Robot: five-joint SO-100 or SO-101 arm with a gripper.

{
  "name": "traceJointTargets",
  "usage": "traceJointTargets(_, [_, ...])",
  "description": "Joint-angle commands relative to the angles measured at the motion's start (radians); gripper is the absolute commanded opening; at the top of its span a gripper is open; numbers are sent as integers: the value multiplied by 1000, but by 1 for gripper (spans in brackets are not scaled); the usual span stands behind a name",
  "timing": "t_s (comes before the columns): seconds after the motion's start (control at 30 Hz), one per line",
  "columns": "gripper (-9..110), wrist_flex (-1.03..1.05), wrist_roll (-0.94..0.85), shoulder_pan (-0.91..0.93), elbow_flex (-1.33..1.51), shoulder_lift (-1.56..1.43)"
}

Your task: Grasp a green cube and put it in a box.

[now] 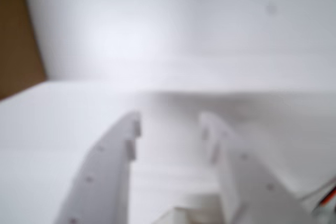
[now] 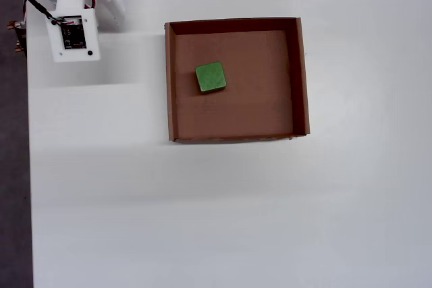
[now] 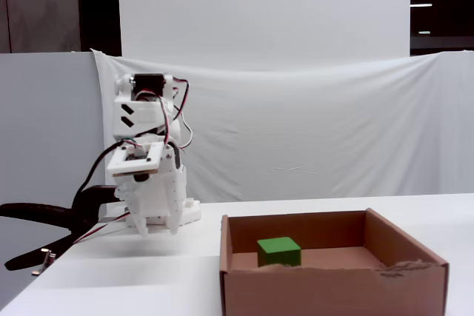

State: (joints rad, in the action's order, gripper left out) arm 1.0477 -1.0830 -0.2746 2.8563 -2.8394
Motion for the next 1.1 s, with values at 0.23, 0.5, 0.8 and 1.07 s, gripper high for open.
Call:
traceJointTargets(0.23, [14, 44, -34, 28, 54, -64])
traceJointTargets(0.5, [12, 84, -34, -8, 112, -140])
traceJointTargets(0.8, [17, 106, -34, 60, 115, -164])
traceJointTargets(1.07, [18, 166, -31, 94, 115, -278])
